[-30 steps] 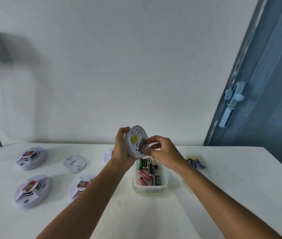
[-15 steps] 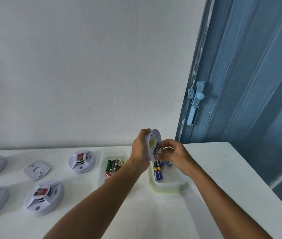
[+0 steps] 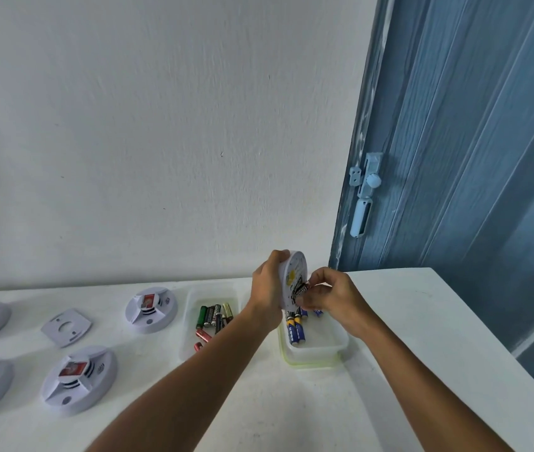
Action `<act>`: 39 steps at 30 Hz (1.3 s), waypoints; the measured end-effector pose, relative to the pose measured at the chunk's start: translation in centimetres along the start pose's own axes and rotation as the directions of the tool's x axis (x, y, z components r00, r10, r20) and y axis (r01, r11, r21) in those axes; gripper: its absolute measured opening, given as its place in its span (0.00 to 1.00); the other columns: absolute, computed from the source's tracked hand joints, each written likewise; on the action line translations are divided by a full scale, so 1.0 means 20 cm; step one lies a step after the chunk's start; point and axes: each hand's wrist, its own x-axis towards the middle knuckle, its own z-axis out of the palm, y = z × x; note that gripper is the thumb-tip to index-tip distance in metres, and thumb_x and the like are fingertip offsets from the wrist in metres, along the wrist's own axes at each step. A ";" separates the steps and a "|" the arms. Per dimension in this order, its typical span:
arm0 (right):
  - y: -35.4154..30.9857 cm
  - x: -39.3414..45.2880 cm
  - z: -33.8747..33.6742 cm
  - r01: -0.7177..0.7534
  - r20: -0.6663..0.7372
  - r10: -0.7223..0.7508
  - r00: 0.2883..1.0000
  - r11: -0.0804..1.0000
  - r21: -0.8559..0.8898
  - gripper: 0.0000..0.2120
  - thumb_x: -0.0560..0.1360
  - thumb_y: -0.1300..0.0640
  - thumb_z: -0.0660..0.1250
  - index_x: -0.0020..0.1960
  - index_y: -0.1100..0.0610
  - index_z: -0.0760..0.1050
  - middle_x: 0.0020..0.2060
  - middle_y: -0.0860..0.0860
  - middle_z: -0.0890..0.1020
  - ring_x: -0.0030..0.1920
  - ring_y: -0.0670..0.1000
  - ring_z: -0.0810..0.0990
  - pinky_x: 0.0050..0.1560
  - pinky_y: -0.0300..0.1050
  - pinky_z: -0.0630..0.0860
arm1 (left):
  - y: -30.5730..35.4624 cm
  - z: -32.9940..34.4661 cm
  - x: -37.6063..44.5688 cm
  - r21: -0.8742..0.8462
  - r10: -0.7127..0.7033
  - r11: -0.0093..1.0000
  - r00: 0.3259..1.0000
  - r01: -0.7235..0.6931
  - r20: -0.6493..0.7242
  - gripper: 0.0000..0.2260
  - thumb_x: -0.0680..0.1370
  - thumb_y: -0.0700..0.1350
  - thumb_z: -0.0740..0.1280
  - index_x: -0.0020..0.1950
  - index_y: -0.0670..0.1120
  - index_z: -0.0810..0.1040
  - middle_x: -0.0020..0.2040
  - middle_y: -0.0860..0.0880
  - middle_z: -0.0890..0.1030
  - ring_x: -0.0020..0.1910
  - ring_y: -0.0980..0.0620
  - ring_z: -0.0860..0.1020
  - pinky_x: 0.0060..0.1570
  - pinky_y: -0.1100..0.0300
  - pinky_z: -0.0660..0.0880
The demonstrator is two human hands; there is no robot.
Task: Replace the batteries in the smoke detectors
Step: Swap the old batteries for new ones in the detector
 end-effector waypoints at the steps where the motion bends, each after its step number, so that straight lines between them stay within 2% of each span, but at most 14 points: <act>1: 0.00 0.01 0.00 -0.002 -0.017 0.002 1.000 1.000 0.006 0.15 0.64 0.67 0.78 0.42 0.61 0.73 0.36 0.59 0.84 0.38 0.58 0.83 0.45 0.57 0.78 | 0.00 -0.01 0.00 0.005 -0.002 1.000 1.000 0.002 -0.005 0.17 0.72 0.53 0.64 0.50 0.42 0.79 0.42 0.40 0.77 0.38 0.44 0.77 0.36 0.57 0.72; 5: 0.00 0.03 0.05 0.034 -0.181 -0.023 0.983 0.998 0.057 0.08 0.69 0.63 0.76 0.40 0.62 0.76 0.36 0.55 0.82 0.42 0.58 0.82 0.46 0.55 0.81 | 0.01 0.00 -0.01 0.037 0.007 0.999 1.000 -0.006 -0.023 0.23 0.63 0.57 0.66 0.52 0.43 0.79 0.44 0.41 0.76 0.43 0.44 0.76 0.40 0.53 0.71; 8: 0.00 0.04 0.09 0.023 -0.319 0.003 0.948 0.997 0.076 0.07 0.69 0.64 0.75 0.42 0.59 0.77 0.38 0.55 0.82 0.42 0.56 0.82 0.44 0.51 0.80 | 0.01 0.01 -0.02 0.024 0.025 0.999 0.999 -0.025 -0.038 0.24 0.64 0.56 0.66 0.53 0.42 0.78 0.45 0.41 0.75 0.45 0.44 0.75 0.43 0.52 0.70; 12: -0.03 0.03 0.12 0.020 -0.356 0.069 0.932 0.971 0.239 0.08 0.69 0.67 0.73 0.44 0.59 0.77 0.39 0.54 0.81 0.40 0.52 0.80 0.41 0.43 0.77 | 0.02 0.00 0.00 -0.023 0.024 0.999 1.000 -0.024 -0.010 0.28 0.63 0.57 0.67 0.56 0.40 0.78 0.46 0.41 0.75 0.45 0.43 0.75 0.43 0.51 0.71; 16: -0.05 0.02 0.12 0.102 -0.434 0.060 0.899 0.934 0.341 0.08 0.70 0.72 0.70 0.44 0.61 0.78 0.38 0.56 0.81 0.40 0.54 0.82 0.43 0.45 0.81 | 0.02 -0.06 0.02 -0.051 0.012 0.999 0.997 -0.016 -0.071 0.33 0.59 0.61 0.68 0.58 0.43 0.78 0.48 0.42 0.78 0.48 0.43 0.77 0.48 0.50 0.74; 17: -0.05 0.03 0.11 0.110 -0.457 0.019 0.889 0.961 0.254 0.08 0.70 0.71 0.70 0.44 0.61 0.78 0.38 0.55 0.81 0.40 0.53 0.82 0.42 0.45 0.81 | 0.02 -0.08 0.03 -0.061 0.007 0.998 0.996 -0.012 -0.090 0.32 0.60 0.60 0.68 0.59 0.44 0.78 0.48 0.42 0.77 0.48 0.43 0.77 0.47 0.50 0.74; 19: -0.02 0.05 0.08 0.052 -0.406 -0.120 0.906 0.984 -0.173 0.06 0.70 0.67 0.72 0.43 0.59 0.78 0.38 0.51 0.81 0.39 0.50 0.81 0.39 0.38 0.78 | 0.02 -0.12 0.04 -0.085 -0.008 0.996 0.995 -0.001 -0.103 0.31 0.63 0.59 0.66 0.61 0.43 0.77 0.48 0.42 0.77 0.46 0.43 0.77 0.43 0.51 0.76; 22: 0.05 0.10 0.09 -0.099 -0.193 -0.030 0.981 0.774 -0.625 0.06 0.69 0.66 0.74 0.39 0.58 0.79 0.38 0.53 0.81 0.39 0.51 0.80 0.32 0.34 0.70 | 0.01 -0.15 0.04 -0.099 -0.027 0.995 0.995 0.018 -0.096 0.25 0.69 0.57 0.64 0.60 0.43 0.77 0.47 0.42 0.77 0.44 0.43 0.77 0.41 0.51 0.77; 24: 0.11 0.13 0.11 -0.181 -0.159 0.093 0.983 0.651 -0.737 0.07 0.68 0.63 0.75 0.44 0.61 0.79 0.40 0.56 0.81 0.41 0.52 0.80 0.36 0.36 0.73 | 0.01 -0.15 0.04 -0.101 -0.040 0.994 0.995 0.030 -0.093 0.21 0.72 0.57 0.64 0.58 0.44 0.78 0.47 0.42 0.77 0.44 0.43 0.77 0.44 0.50 0.76; 28: 0.16 0.16 0.12 -0.190 -0.140 0.129 0.982 0.597 -0.780 0.13 0.72 0.58 0.73 0.53 0.64 0.79 0.48 0.57 0.82 0.49 0.54 0.82 0.43 0.41 0.76 | -0.01 -0.17 0.04 -0.087 -0.034 0.996 0.994 0.025 -0.106 0.21 0.73 0.58 0.63 0.58 0.45 0.79 0.49 0.42 0.78 0.47 0.42 0.77 0.47 0.48 0.76; 30: 0.16 0.15 0.10 -0.191 -0.130 0.142 0.981 0.638 -0.746 0.10 0.75 0.62 0.66 0.54 0.65 0.78 0.50 0.60 0.82 0.51 0.58 0.82 0.51 0.47 0.79 | -0.01 -0.18 0.03 -0.100 -0.045 0.994 0.994 0.035 -0.099 0.21 0.76 0.57 0.62 0.62 0.44 0.78 0.50 0.42 0.78 0.48 0.42 0.77 0.48 0.48 0.76; 32: 0.16 0.14 0.09 -0.176 -0.130 0.118 0.984 0.679 -0.712 0.09 0.75 0.66 0.62 0.51 0.67 0.79 0.48 0.61 0.82 0.49 0.59 0.82 0.50 0.50 0.80 | 0.00 -0.18 0.02 -0.126 -0.066 0.991 0.994 0.055 -0.082 0.20 0.78 0.55 0.60 0.62 0.44 0.77 0.51 0.41 0.77 0.50 0.42 0.76 0.49 0.48 0.75; 36: 0.07 0.06 0.11 0.045 -0.191 -0.159 0.969 0.868 -0.494 0.04 0.73 0.64 0.69 0.44 0.57 0.80 0.41 0.49 0.82 0.45 0.48 0.80 0.40 0.34 0.72 | 0.00 -0.19 0.00 -0.168 -0.083 0.982 0.996 0.084 0.009 0.20 0.78 0.57 0.58 0.60 0.44 0.76 0.50 0.42 0.77 0.50 0.43 0.75 0.52 0.48 0.73; 39: -0.01 0.00 0.17 0.270 -0.107 -0.322 0.941 0.900 -0.342 0.10 0.70 0.60 0.75 0.51 0.56 0.81 0.48 0.44 0.82 0.51 0.40 0.80 0.47 0.33 0.77 | 0.02 -0.18 -0.04 -0.189 -0.077 0.977 0.992 0.096 0.104 0.22 0.78 0.58 0.54 0.55 0.42 0.76 0.45 0.42 0.76 0.44 0.46 0.75 0.47 0.51 0.71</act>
